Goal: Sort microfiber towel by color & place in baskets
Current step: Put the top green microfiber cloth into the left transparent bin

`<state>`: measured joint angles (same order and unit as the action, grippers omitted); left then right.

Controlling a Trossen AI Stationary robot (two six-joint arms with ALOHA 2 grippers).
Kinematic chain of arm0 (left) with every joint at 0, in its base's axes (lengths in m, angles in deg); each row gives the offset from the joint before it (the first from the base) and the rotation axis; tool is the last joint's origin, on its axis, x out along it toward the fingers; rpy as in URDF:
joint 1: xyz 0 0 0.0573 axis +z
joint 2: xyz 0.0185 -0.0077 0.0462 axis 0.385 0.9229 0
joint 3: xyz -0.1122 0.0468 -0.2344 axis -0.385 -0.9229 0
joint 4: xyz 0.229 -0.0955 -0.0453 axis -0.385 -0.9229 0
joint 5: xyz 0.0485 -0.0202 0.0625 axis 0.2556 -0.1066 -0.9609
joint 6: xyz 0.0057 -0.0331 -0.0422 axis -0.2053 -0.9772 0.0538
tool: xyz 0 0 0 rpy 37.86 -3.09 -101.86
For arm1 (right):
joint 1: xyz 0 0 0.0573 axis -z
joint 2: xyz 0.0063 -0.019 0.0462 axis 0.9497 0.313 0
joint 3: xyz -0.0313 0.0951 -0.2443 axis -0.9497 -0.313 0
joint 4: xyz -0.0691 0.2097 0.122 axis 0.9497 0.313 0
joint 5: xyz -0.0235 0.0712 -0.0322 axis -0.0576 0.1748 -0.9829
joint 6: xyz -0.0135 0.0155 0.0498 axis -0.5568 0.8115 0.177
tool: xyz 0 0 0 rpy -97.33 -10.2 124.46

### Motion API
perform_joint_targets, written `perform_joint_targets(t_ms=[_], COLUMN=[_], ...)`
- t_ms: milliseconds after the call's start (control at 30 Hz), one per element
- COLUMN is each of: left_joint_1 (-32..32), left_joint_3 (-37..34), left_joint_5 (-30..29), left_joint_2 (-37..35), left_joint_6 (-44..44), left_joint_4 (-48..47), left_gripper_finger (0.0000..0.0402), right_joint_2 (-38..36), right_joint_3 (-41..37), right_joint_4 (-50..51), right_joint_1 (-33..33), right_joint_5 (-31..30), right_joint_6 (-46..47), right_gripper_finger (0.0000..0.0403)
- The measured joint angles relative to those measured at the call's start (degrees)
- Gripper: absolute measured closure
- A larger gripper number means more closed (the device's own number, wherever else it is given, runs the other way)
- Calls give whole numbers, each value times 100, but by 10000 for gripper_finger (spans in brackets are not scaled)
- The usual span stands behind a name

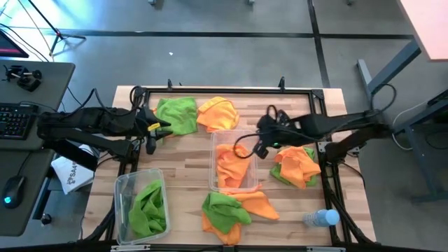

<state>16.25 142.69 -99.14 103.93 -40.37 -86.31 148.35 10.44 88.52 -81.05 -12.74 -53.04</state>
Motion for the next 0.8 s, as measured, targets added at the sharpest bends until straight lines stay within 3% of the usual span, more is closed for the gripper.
perform_joint_targets(t_ms=[267, 400, 533, 700, 800], left_joint_1=[34, 284, 706, 1650, 2183], left_joint_3=[2, 2, 2, 2, 2], left_joint_5=[-1494, -1525, -1634, -1486, -1259], left_joint_2=[278, 496, 795, 1200, 1484], left_joint_6=[-336, -635, -945, -2027, -2199], left_joint_4=[317, 309, 238, -168, -487], left_gripper_finger=[261, 260, 260, 260, 261], right_joint_2=[-1659, -2342, -2878, -3267, -3328], right_joint_3=[-2339, -3253, -3893, -4230, -4234], right_joint_4=[-2285, -3331, -4022, -4288, -4321], right_joint_1=[304, 627, 1073, 1569, 1802], right_joint_5=[-16, 114, 628, 1412, 1759], right_joint_6=[-556, -1006, -1258, -1356, -1513], right_gripper_finger=[402, 402, 402, 403, 403])
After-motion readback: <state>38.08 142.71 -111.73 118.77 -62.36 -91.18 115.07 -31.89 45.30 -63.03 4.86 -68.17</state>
